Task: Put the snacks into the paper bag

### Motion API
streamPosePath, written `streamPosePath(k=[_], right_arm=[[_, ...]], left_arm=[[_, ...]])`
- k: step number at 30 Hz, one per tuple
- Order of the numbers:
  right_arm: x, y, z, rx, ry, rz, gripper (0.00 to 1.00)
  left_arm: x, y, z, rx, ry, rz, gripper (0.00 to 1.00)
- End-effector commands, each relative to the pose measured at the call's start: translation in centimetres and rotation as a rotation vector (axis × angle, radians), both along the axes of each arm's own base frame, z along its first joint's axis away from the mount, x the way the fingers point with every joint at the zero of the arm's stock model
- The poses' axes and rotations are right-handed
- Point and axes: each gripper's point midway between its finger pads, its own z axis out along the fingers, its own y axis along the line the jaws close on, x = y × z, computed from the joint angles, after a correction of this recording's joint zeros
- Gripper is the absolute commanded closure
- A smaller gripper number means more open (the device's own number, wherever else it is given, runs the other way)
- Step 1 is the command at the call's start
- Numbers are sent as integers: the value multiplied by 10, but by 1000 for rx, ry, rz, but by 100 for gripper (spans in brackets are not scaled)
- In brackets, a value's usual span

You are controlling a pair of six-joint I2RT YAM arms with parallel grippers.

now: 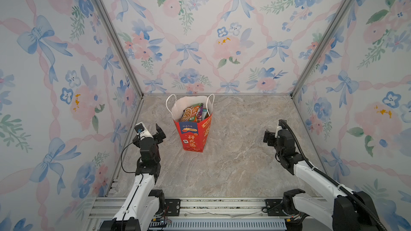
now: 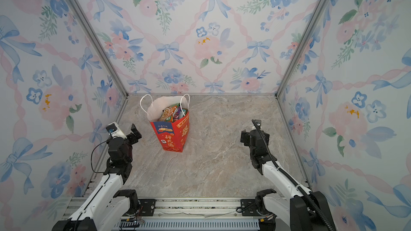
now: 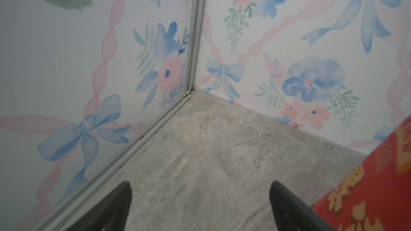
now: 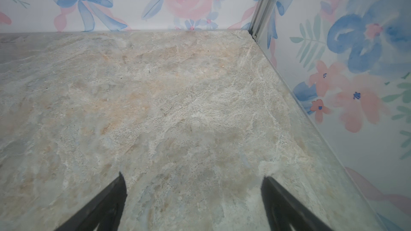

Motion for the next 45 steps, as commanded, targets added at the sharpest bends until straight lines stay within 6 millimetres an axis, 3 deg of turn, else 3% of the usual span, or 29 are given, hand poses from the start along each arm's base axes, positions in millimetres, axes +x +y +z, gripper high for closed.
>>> streamPosePath(k=[1, 6, 13, 15, 22, 27, 45], right_arm=[[12, -10, 20, -6, -142, -18, 4], [20, -15, 8, -26, -146, -11, 4], [31, -16, -5, -71, -182, -2, 3], [33, -15, -6, -74, -202, 4, 3], [40, 2, -35, -76, -194, 111, 4], [43, 6, -36, -77, -185, 130, 4], [48, 4, -39, -57, -163, 133, 3]], left_arm=[[6, -9, -10, 42, -24, -70, 2], [12, -24, -39, 86, 8, -172, 2], [28, -40, -58, 114, 37, -271, 2], [30, -41, -55, 121, 16, -278, 2], [49, -55, -72, 122, 51, -373, 2], [57, -65, -85, 145, 91, -410, 2], [59, -66, -86, 168, 102, -389, 2]])
